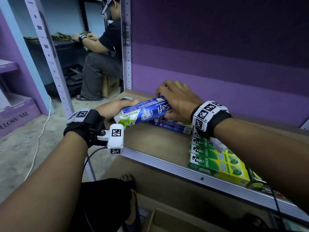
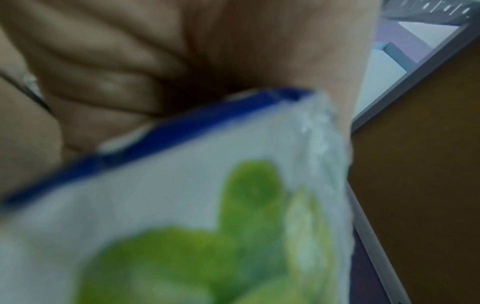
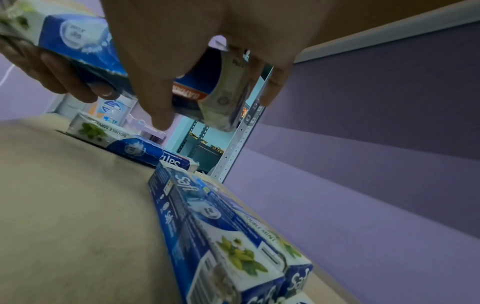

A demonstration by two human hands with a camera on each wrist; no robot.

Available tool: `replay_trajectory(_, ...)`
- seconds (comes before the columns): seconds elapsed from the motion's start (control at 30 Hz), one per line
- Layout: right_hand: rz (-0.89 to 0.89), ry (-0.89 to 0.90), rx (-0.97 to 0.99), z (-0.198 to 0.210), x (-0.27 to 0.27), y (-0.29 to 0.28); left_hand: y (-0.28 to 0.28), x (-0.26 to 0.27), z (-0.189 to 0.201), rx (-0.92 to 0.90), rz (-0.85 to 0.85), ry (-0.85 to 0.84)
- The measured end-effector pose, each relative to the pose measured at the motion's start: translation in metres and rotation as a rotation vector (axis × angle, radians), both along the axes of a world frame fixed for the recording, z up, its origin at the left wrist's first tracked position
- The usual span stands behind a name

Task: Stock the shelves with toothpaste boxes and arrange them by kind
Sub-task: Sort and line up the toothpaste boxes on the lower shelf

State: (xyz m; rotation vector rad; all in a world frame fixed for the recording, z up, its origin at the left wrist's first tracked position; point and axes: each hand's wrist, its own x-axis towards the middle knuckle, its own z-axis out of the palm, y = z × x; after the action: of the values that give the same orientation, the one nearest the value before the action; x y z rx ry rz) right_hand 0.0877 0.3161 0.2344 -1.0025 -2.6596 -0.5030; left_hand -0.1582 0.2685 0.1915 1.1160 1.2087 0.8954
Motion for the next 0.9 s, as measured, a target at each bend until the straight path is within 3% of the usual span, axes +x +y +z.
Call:
replay_trajectory(0.13, 0.033, 0.048, -0.067, -0.001, 0.004, -0.001, -0.001, 0.001, 0.002, -0.034, -0.015, -0.026)
replay_trajectory(0.23, -0.042, 0.218, -0.287, -0.003, 0.007, 0.001, -0.003, 0.002, 0.002, -0.05, -0.049, -0.034)
replay_trajectory(0.33, -0.175, 0.549, -0.581, -0.003, 0.005, -0.002, -0.005, 0.007, 0.002, 0.03, 0.002, -0.046)
replay_trajectory(0.43, -0.251, 1.083, -1.128, -0.003, -0.003, -0.009, -0.004, 0.014, 0.0, 0.142, 0.131, -0.066)
replay_trajectory(0.5, -0.23, 1.323, -1.352, -0.002, -0.007, -0.015, -0.004, 0.02, 0.001, 0.173, 0.181, -0.114)
replay_trajectory(0.7, -0.111, 1.574, -1.513, -0.002, -0.005, -0.021, -0.006, 0.03, 0.007, 0.193, 0.144, -0.15)
replay_trajectory(0.9, -0.116, 1.532, -1.418, -0.003, -0.003, -0.02, -0.006, 0.029, 0.005, 0.198, 0.071, -0.128)
